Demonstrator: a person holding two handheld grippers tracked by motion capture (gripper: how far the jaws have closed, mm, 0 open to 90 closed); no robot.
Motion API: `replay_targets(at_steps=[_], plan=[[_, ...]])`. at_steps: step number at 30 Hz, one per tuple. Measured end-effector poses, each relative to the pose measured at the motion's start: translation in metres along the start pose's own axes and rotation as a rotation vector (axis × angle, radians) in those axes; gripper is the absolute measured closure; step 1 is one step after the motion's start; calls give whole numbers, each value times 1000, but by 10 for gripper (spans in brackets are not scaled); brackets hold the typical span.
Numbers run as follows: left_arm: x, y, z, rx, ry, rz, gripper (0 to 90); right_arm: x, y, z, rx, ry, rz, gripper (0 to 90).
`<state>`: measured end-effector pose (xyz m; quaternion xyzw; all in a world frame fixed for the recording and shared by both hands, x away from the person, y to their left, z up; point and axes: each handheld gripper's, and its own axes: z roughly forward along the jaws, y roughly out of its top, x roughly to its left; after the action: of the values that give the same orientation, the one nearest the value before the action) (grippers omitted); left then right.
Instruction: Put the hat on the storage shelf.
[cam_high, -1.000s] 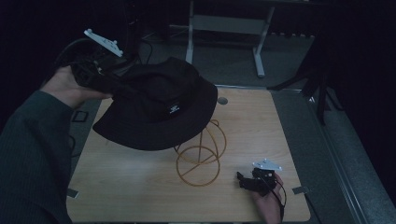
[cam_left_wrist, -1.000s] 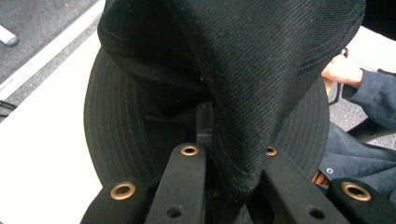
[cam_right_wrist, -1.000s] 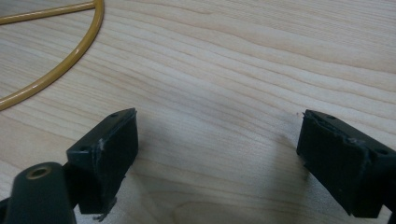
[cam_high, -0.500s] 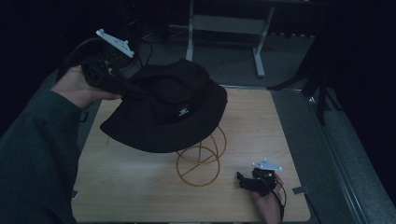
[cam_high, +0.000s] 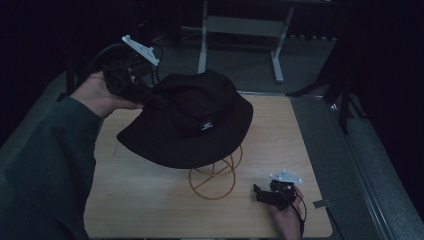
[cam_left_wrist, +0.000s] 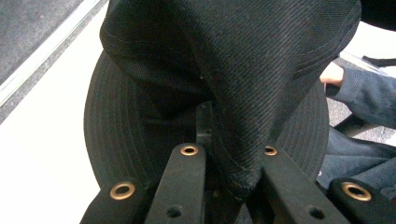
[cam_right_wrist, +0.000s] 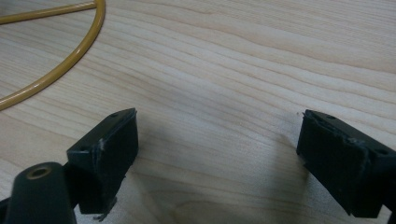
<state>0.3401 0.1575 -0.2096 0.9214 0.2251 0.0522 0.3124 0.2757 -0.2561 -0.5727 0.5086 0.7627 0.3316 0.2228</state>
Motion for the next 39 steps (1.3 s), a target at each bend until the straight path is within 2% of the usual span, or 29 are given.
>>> replay_targets(at_steps=[28,33,39], plan=[[-10,13,50,51,-53,33,871,0,0,0,-1,1,-3,125],[-15,16,64,68,-78,53,862,0,0,0,-1,1,-2,125],[-15,14,81,82,-97,42,836,0,0,0,0,2,1,125]])
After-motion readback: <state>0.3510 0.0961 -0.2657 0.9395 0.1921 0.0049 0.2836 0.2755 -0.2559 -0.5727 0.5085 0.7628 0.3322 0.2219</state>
